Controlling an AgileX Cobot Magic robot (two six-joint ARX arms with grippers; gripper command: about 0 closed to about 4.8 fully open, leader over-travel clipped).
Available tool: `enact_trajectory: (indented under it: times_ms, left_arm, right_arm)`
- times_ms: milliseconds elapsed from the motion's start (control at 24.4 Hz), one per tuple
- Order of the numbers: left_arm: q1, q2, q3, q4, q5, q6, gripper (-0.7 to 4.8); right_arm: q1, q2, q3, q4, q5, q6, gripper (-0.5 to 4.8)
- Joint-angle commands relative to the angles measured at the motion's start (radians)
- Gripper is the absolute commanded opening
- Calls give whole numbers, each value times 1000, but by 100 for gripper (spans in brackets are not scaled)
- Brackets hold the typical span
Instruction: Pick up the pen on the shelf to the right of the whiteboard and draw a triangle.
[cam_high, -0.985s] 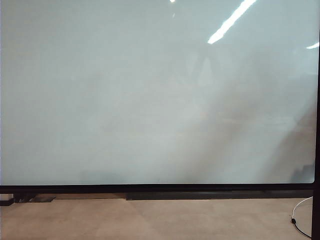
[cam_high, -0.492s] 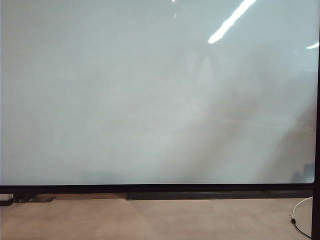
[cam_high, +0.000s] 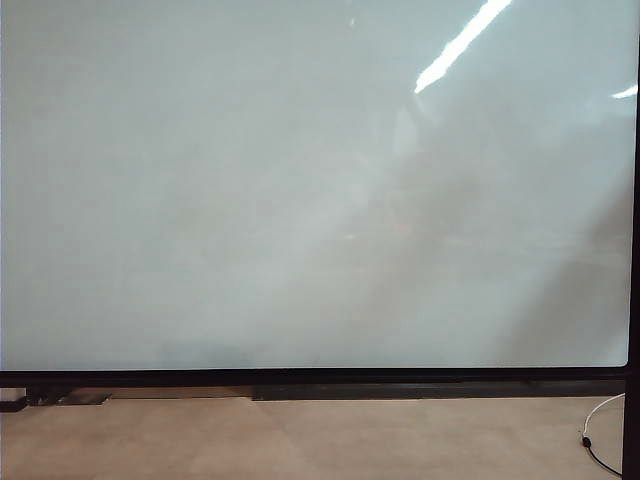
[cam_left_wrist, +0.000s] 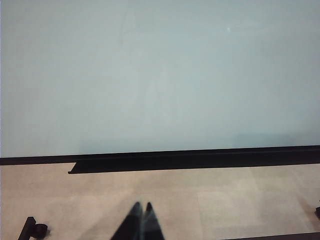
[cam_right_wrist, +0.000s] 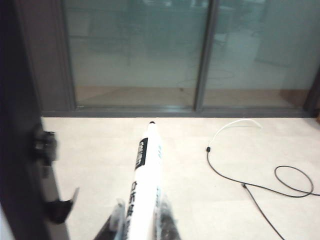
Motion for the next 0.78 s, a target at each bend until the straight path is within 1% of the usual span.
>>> enact_trajectory:
  times_ms: [41, 82, 123, 205, 287, 410, 533, 616, 698, 780]
  left_arm:
    - [0, 0, 4, 8, 3, 0, -5]
    - [0, 0, 4, 8, 3, 0, -5]
    - [0, 0, 4, 8, 3, 0, -5]
    - [0, 0, 4, 8, 3, 0, -5]
    - [0, 0, 4, 8, 3, 0, -5]
    - [0, 0, 4, 8, 3, 0, -5]
    - [0, 0, 4, 8, 3, 0, -5]
    - [0, 0, 4, 8, 3, 0, -5]
    - [0, 0, 3, 7, 3, 0, -5]
    - [0, 0, 4, 8, 3, 0, -5]
  right_arm:
    - [25, -168, -104, -1, 61, 21, -7]
    - [67, -281, -166, -39, 146, 20, -7]
    - [96, -352, -200, -72, 203, 18, -7]
    - [150, -494, -254, -146, 264, 18, -7]
    - [200, -614, -285, -227, 283, 20, -7]
    - [303, -771, -297, -378, 293, 20, -7]
    - [443, -856, -297, -452, 298, 19, -7]
    - [555, -874, -297, -452, 323, 19, -7]
    - [790, -840, -297, -411, 454, 11, -7]
    - [907, -798, -296, -357, 517, -13, -7]
